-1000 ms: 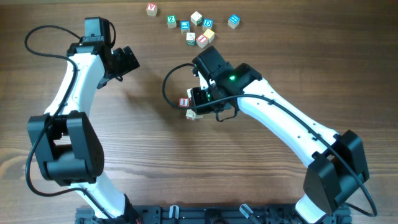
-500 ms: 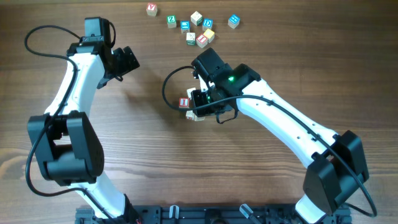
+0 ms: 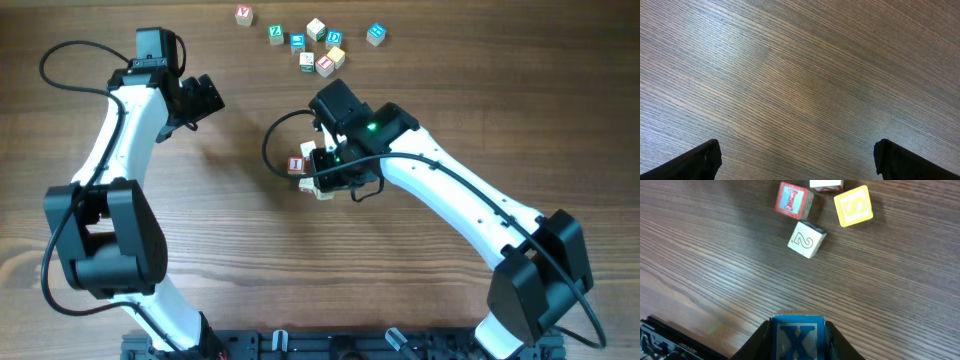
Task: Form a circle
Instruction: 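Lower the X block beside the 2 block and release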
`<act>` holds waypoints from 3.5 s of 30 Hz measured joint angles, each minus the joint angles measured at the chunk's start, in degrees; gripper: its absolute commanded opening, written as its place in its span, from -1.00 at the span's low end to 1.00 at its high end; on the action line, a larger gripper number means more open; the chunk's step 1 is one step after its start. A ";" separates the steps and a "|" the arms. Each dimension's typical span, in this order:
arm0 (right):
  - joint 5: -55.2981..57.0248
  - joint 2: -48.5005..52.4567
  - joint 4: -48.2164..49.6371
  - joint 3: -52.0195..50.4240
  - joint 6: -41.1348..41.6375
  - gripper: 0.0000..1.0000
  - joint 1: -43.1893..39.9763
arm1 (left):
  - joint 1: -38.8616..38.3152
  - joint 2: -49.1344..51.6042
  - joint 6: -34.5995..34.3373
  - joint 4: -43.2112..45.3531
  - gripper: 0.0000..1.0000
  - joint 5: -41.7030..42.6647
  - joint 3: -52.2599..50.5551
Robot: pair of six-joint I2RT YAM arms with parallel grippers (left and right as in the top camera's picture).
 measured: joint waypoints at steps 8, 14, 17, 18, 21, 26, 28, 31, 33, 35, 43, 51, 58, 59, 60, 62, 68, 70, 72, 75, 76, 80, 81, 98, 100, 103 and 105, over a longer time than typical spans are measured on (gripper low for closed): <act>0.42 0.00 -3.28 0.00 -0.02 -0.60 0.00 | 0.00 0.00 0.00 0.02 1.00 0.02 0.00; 2.27 0.00 -4.68 0.00 -0.02 -0.60 0.00 | 0.00 0.00 0.00 0.02 1.00 0.00 0.00; 2.86 0.00 -4.83 0.00 -0.02 -0.61 0.00 | 0.00 0.00 0.00 0.00 1.00 0.02 0.00; 2.99 0.00 -4.94 0.00 -0.02 -0.61 0.02 | 0.00 0.00 0.00 0.00 1.00 0.00 0.00; 3.02 0.00 -5.14 0.00 -0.02 -0.62 0.00 | 0.00 0.00 0.00 0.00 1.00 0.00 0.00; 3.04 0.00 -3.63 -1.31 -0.02 -0.61 0.00 | 0.00 0.00 0.00 0.00 1.00 0.00 0.00; 3.04 0.00 -2.23 -2.99 -0.02 -0.62 0.00 | 0.00 0.00 0.00 0.00 1.00 0.02 0.00; 3.21 0.00 0.33 -5.99 -0.02 -0.61 0.00 | 0.00 0.00 0.00 0.02 1.00 0.02 0.00; 3.21 0.00 1.88 -7.50 -0.02 -0.61 0.00 | 0.00 0.00 0.00 0.00 1.00 0.00 0.00; 3.21 0.00 2.62 -8.52 -0.02 -0.62 0.00 | 0.00 0.00 0.00 0.00 1.00 0.02 0.00; 3.21 0.00 3.61 -9.09 -0.02 -0.61 0.02 | 0.00 0.00 0.00 0.00 1.00 0.00 0.00; 3.21 0.00 4.63 -9.09 -0.02 -0.62 0.00 | 0.00 0.00 0.00 0.02 1.00 0.00 0.00; 3.21 0.00 4.63 -9.09 -0.02 -0.62 0.00 | 0.00 0.00 0.00 0.00 1.00 0.00 0.00; 3.21 0.00 4.63 -9.09 -0.02 -0.62 0.00 | 0.00 0.00 0.00 0.00 1.00 0.02 0.00; 3.21 0.00 4.63 -9.09 -0.02 -0.62 0.00 | 0.00 0.00 0.00 0.00 1.00 0.00 0.00; 3.21 0.00 4.63 -9.09 -0.02 -0.62 0.00 | 0.00 0.00 0.00 0.00 1.00 0.00 0.00; 3.21 0.00 4.63 -9.09 0.00 -0.62 0.00 | 0.00 0.00 0.00 0.00 1.00 0.00 0.00; 3.21 0.00 4.61 -9.09 -0.02 -0.62 0.00 | 0.00 0.00 0.00 0.00 1.00 0.00 0.00; 3.21 0.00 4.44 -9.09 -0.02 -0.62 0.00 | 0.00 0.00 0.00 0.00 1.00 0.00 0.00; 3.19 0.00 3.85 -9.09 -0.02 -0.62 0.00 | 0.00 0.00 0.00 0.00 1.00 0.00 0.00; 3.21 0.00 3.69 -9.09 -0.02 -0.62 0.00 | 0.00 0.00 0.00 0.00 1.00 0.00 0.00; 3.21 0.00 3.50 -9.09 -0.02 -0.62 0.00 | 0.00 0.00 0.00 0.00 1.00 0.00 0.00; 3.21 0.00 3.50 -9.09 -0.02 -0.62 0.00 | 0.00 0.00 0.00 0.00 1.00 0.00 0.00; 3.21 0.00 3.52 -9.09 -0.28 -0.62 0.00 | 0.00 0.00 0.00 0.00 1.00 0.00 0.00; 3.21 0.00 3.52 -9.09 -0.31 -0.62 0.00 | 0.00 0.00 0.00 0.00 1.00 0.02 0.00; 3.21 0.00 3.54 -9.09 -0.48 -0.62 0.00 | 0.00 0.00 0.00 0.00 1.00 0.00 0.00; 3.21 0.00 3.69 -9.09 -0.50 -0.62 0.00 | 0.00 0.00 0.00 0.00 1.00 0.00 0.00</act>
